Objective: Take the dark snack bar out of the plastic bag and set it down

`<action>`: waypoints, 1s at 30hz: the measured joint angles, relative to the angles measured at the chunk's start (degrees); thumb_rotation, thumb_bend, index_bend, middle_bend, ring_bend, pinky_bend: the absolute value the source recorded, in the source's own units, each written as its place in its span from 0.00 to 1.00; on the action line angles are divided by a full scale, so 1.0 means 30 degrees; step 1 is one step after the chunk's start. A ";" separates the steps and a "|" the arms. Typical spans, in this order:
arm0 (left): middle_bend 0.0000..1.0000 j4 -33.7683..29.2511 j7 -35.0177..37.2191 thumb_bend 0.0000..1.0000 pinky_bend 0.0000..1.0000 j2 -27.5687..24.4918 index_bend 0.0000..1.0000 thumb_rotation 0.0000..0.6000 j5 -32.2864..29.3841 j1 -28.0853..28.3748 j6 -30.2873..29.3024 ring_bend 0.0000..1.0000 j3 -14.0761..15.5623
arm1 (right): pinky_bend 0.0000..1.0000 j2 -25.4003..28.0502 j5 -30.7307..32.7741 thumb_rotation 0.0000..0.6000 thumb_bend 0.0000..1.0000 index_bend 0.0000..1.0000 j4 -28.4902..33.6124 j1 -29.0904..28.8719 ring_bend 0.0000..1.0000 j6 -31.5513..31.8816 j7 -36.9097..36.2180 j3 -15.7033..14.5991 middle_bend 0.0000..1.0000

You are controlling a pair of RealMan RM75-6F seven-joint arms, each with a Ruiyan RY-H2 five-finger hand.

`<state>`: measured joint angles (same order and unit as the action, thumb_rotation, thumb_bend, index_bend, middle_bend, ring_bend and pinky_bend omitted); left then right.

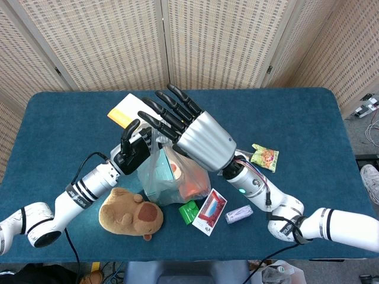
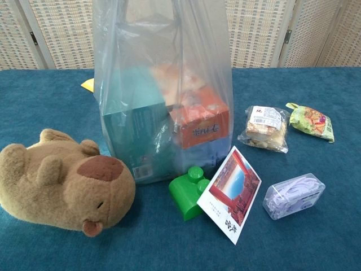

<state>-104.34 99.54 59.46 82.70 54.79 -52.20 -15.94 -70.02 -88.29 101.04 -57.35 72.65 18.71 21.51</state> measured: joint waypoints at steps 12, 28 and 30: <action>0.27 -0.0184 0.1513 0.22 0.27 -0.0118 0.10 0.14 0.0152 -0.0415 0.0120 0.29 -0.0469 | 0.03 0.1549 -0.1402 1.00 0.00 0.00 0.1066 0.1890 0.00 0.1441 -0.0319 -0.0643 0.02; 0.43 -0.0780 0.4232 0.22 0.65 -0.1276 0.30 0.94 0.0979 -0.1134 0.0027 0.53 -0.0639 | 0.03 0.5378 -0.2216 1.00 0.00 0.00 0.2263 0.7121 0.00 0.4270 -0.1487 -0.2520 0.03; 0.46 -0.0941 0.4227 0.22 0.70 -0.1356 0.33 1.00 0.0811 -0.1186 0.0087 0.57 -0.0668 | 0.03 0.5786 -0.2265 1.00 0.00 0.00 0.2227 0.7802 0.00 0.4236 -0.1912 -0.3185 0.04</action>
<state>-107.16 112.22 55.39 85.14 51.23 -51.94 -17.94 -52.66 -95.08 107.72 -33.94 85.36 12.97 11.96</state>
